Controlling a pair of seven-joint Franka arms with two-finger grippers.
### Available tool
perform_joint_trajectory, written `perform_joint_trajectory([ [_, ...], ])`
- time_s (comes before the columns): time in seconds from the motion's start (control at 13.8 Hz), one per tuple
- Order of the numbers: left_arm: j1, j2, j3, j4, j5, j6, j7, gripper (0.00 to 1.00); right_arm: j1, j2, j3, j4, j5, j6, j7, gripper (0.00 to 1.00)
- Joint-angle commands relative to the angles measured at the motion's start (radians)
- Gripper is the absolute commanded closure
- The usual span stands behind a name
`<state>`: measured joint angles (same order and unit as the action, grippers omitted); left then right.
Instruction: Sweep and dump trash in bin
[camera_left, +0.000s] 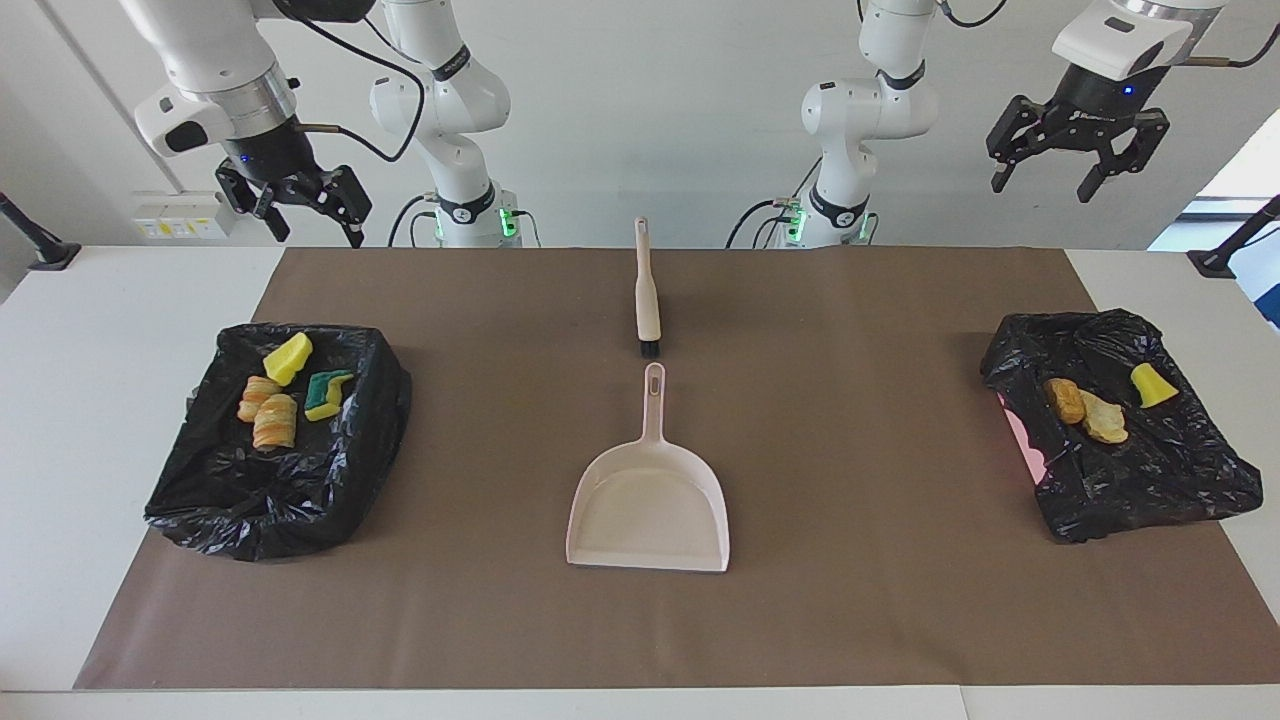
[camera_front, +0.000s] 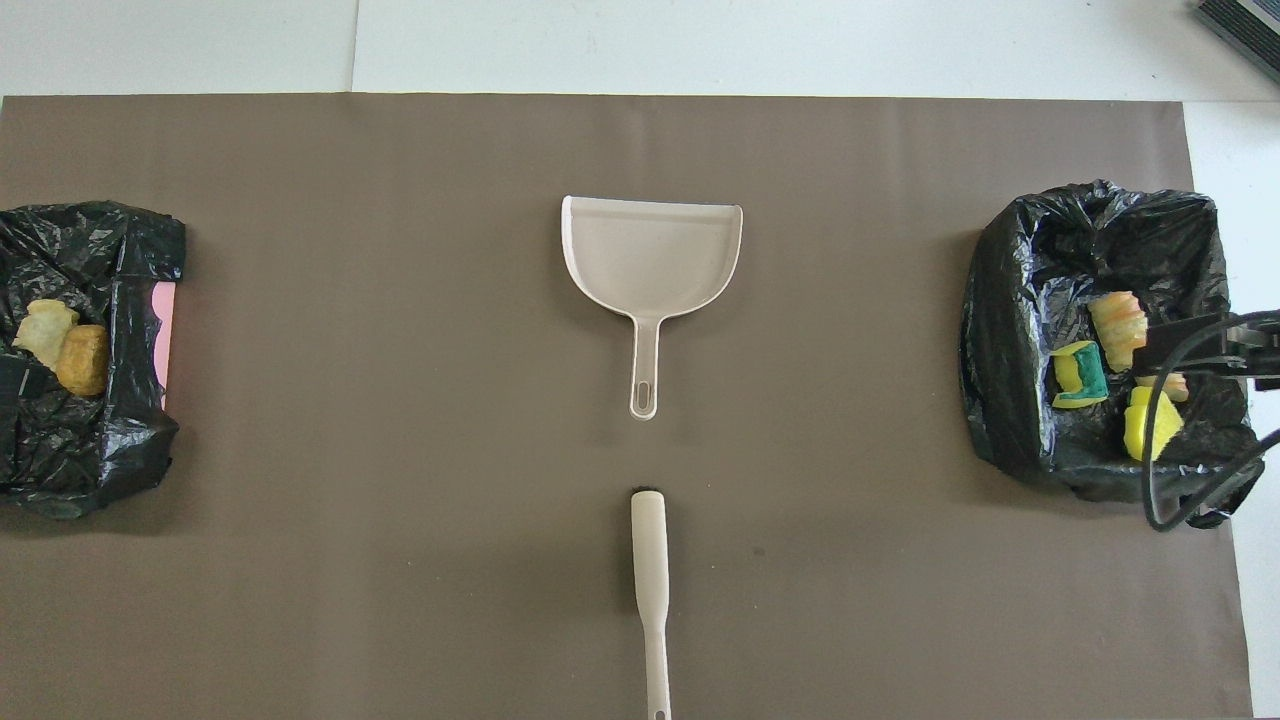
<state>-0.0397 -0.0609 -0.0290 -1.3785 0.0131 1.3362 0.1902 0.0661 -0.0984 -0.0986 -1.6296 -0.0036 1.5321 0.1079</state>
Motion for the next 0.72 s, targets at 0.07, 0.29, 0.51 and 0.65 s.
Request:
perform_joint_trajectory([
  [0.07, 0.023, -0.004, -0.003, 0.007, -0.015, -0.028, -0.064, 0.00, -0.017, 0.003, 0.005, 0.008, 0.022, -0.017, 0.001, 0.00],
  [0.29, 0.023, -0.010, -0.003, -0.017, -0.015, -0.017, -0.103, 0.00, -0.017, 0.003, 0.007, 0.008, 0.022, -0.015, 0.001, 0.00],
  [0.51, 0.023, -0.010, -0.003, -0.017, -0.015, -0.017, -0.095, 0.00, -0.017, 0.003, 0.005, 0.007, 0.022, -0.017, 0.001, 0.00],
  [0.65, 0.023, -0.010, -0.002, -0.017, -0.015, -0.017, -0.094, 0.00, -0.017, 0.003, 0.005, 0.007, 0.022, -0.015, 0.003, 0.00],
])
